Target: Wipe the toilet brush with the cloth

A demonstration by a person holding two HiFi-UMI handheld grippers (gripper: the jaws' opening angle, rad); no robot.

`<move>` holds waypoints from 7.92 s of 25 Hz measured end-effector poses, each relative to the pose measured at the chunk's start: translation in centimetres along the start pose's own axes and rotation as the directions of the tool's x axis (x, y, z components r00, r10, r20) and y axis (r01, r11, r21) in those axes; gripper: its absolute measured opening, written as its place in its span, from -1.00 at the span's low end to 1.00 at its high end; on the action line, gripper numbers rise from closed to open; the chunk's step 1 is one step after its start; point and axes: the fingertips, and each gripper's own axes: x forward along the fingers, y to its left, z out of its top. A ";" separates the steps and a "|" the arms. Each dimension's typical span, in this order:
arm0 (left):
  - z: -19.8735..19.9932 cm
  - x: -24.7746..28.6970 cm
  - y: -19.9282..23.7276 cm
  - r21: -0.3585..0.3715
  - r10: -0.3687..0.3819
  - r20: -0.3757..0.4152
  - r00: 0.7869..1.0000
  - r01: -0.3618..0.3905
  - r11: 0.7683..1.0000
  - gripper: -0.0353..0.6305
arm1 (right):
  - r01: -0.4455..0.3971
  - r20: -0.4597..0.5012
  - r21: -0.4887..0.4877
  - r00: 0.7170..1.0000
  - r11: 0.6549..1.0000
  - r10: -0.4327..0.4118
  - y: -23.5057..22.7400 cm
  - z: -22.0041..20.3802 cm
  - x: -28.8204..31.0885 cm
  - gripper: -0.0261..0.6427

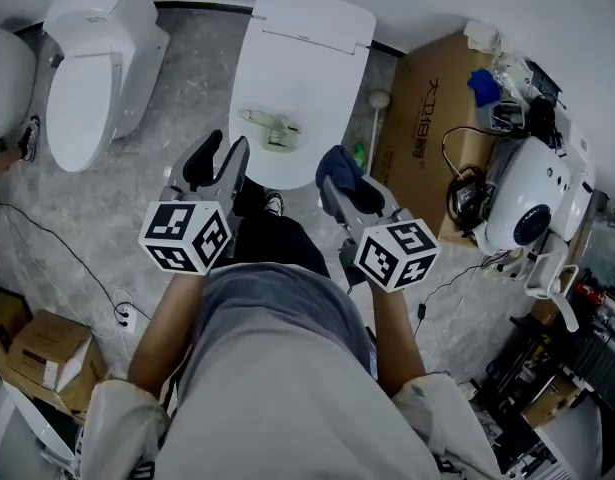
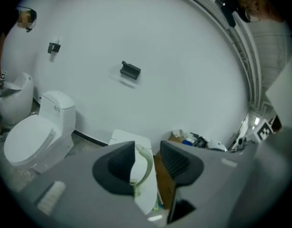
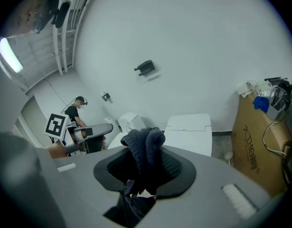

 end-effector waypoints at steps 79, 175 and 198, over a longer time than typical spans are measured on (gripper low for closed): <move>-3.0 5.9 3.2 -0.184 -0.038 -0.020 0.999 0.034 0.982 -0.89 | -0.674 -0.875 -0.199 0.449 0.712 0.181 -4.9 -14.2 34.0 -0.61; -3.0 7.5 4.3 -0.158 0.038 -0.026 0.999 -0.042 0.987 -0.89 | -0.248 -0.800 0.040 0.573 0.968 0.180 -14.6 -18.1 40.5 -0.56; -2.9 7.6 4.0 -0.144 0.035 -0.033 0.999 -0.039 0.989 -0.89 | -0.144 -0.734 0.136 0.650 0.980 0.198 -18.1 -17.6 38.4 -0.55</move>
